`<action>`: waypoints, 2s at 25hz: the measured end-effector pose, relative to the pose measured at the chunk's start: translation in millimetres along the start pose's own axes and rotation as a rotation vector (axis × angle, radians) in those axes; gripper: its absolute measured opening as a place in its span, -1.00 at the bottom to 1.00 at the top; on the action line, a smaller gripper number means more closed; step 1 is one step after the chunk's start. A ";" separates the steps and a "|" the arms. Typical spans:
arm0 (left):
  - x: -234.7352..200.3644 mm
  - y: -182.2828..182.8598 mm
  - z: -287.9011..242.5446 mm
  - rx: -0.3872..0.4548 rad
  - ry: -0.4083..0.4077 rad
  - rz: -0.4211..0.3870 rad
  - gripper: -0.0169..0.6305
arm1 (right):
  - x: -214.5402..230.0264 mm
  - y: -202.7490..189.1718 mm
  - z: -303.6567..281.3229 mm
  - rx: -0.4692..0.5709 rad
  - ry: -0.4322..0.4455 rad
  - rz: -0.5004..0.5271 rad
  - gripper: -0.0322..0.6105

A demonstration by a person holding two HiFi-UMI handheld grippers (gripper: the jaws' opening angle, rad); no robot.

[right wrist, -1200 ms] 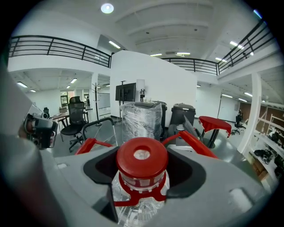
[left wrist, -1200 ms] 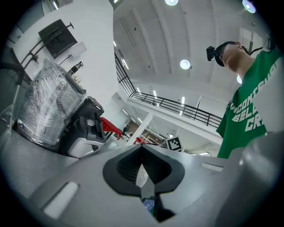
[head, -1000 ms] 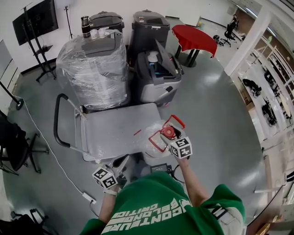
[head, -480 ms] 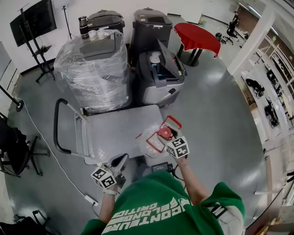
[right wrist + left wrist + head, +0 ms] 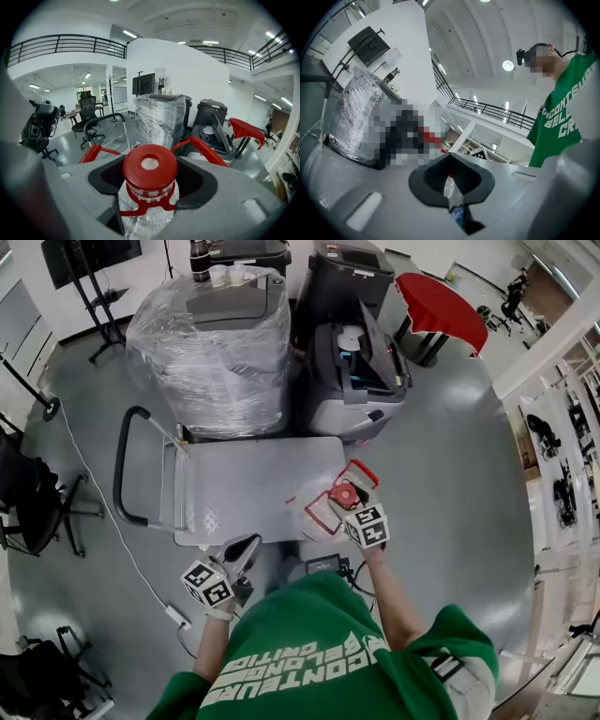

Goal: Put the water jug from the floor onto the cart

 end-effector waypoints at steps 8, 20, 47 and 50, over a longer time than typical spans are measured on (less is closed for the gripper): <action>-18.3 7.3 0.6 0.015 0.112 0.021 -0.91 | 5.5 -3.3 -54.3 -0.078 0.073 0.050 0.03; -22.6 24.4 -3.0 0.031 0.222 0.030 -0.91 | -1.0 -15.2 -126.2 -0.187 0.180 0.121 0.03; -51.5 39.9 -20.7 0.090 0.398 0.066 -0.91 | 16.2 -72.7 -247.4 -0.511 0.269 0.265 0.03; -52.4 44.5 -21.8 0.085 0.416 0.059 -0.91 | 20.7 -79.0 -258.1 -0.548 0.267 0.279 0.03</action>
Point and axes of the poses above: the fingertips, and each gripper's own axes: z backward along the fingers, x to its right, y out of its top, the point moved 6 cm from there along z, backward along the fingers, and after that the axes turned 5 degrees about -z, right-handed, at the moved point
